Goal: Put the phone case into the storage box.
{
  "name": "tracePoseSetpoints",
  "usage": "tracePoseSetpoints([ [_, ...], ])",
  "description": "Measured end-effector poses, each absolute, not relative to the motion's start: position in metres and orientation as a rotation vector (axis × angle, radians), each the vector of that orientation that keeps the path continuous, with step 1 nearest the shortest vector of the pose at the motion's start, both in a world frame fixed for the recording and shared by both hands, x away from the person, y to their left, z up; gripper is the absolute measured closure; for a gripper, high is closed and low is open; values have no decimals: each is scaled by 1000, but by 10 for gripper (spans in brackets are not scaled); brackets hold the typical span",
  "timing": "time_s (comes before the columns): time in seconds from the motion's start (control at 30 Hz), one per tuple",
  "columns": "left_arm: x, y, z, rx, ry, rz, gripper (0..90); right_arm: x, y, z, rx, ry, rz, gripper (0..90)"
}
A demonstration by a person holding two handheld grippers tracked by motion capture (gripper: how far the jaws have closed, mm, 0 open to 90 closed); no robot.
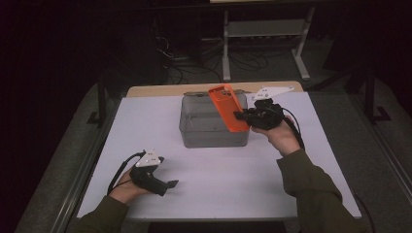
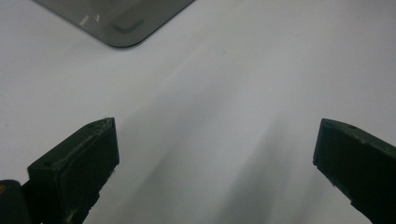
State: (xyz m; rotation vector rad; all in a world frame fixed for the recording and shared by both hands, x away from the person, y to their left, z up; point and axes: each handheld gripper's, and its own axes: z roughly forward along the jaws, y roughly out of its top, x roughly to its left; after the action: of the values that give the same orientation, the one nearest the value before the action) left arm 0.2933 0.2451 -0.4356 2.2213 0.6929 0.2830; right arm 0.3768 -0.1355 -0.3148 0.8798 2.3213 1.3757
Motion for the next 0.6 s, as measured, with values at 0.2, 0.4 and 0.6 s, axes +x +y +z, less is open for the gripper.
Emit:
tracePoseSetpoints([
  [0.2, 293, 245, -436, 2217, 696, 283, 0, 384, -135, -312, 901, 2312, 1378, 811],
  [0.4, 293, 245, -436, 2214, 698, 281, 0, 392, -134, -309, 918, 2299, 1383, 811],
  [0.6, 293, 246, -436, 2214, 698, 281, 0, 402, -130, -307, 931, 2303, 1354, 811],
])
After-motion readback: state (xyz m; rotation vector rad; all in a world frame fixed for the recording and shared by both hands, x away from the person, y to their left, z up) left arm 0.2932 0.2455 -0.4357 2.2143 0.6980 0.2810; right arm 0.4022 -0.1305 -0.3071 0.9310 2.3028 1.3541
